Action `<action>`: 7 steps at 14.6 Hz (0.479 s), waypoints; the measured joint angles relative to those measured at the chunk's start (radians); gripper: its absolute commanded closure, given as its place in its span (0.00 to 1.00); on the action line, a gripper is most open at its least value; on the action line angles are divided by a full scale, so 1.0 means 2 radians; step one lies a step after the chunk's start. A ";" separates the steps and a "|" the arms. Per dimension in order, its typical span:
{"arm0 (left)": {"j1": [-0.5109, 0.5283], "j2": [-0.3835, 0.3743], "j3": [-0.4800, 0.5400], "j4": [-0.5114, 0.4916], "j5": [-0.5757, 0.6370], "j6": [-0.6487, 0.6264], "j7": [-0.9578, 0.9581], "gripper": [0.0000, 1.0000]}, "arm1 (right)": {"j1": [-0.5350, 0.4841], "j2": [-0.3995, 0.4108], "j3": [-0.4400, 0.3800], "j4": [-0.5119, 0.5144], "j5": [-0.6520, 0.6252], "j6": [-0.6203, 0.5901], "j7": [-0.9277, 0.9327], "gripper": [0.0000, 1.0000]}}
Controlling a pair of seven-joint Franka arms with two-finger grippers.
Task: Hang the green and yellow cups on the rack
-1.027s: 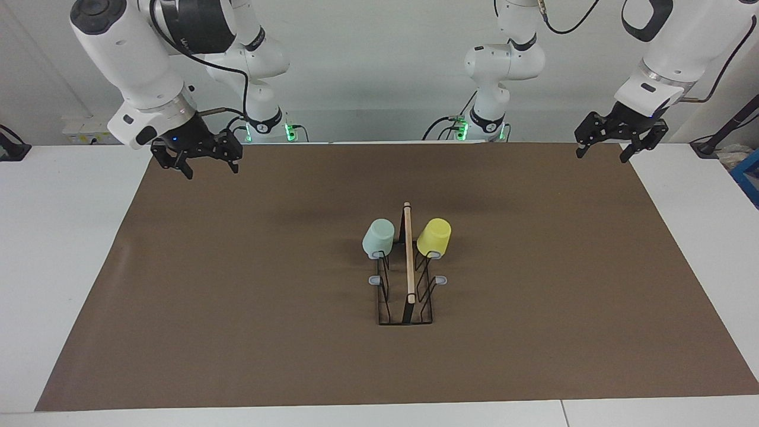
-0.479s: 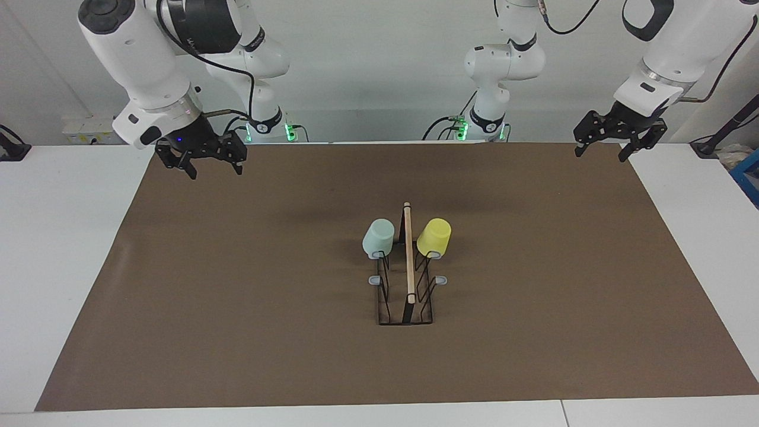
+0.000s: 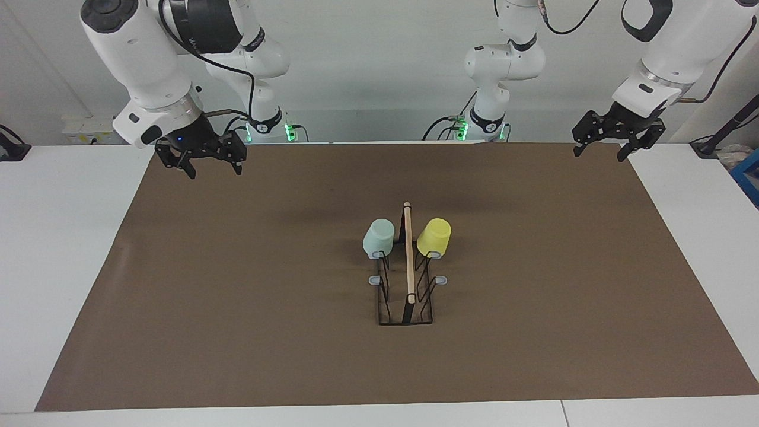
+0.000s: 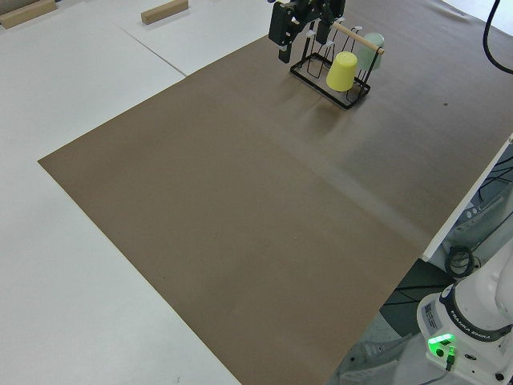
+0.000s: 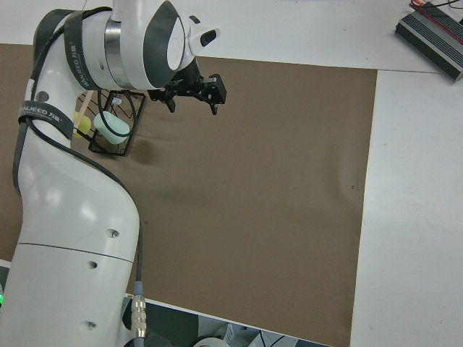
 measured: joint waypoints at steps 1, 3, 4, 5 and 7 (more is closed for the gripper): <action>0.000 0.000 0.000 -0.001 0.000 0.000 -0.002 0.00 | 0.000 0.000 0.000 0.000 0.000 0.000 0.000 0.00; 0.000 0.000 -0.001 -0.001 0.000 0.000 -0.003 0.00 | -0.003 0.000 0.000 0.000 0.000 0.000 0.000 0.00; 0.000 0.000 -0.001 -0.001 0.000 0.000 -0.004 0.00 | -0.004 0.000 0.000 0.000 0.000 0.000 0.000 0.00; 0.000 0.000 -0.001 -0.001 0.000 0.000 -0.004 0.00 | -0.005 0.000 0.000 0.000 0.000 0.000 0.000 0.00; 0.000 0.000 -0.001 -0.001 0.000 0.000 -0.004 0.00 | -0.005 0.000 0.000 0.000 0.000 0.000 0.000 0.00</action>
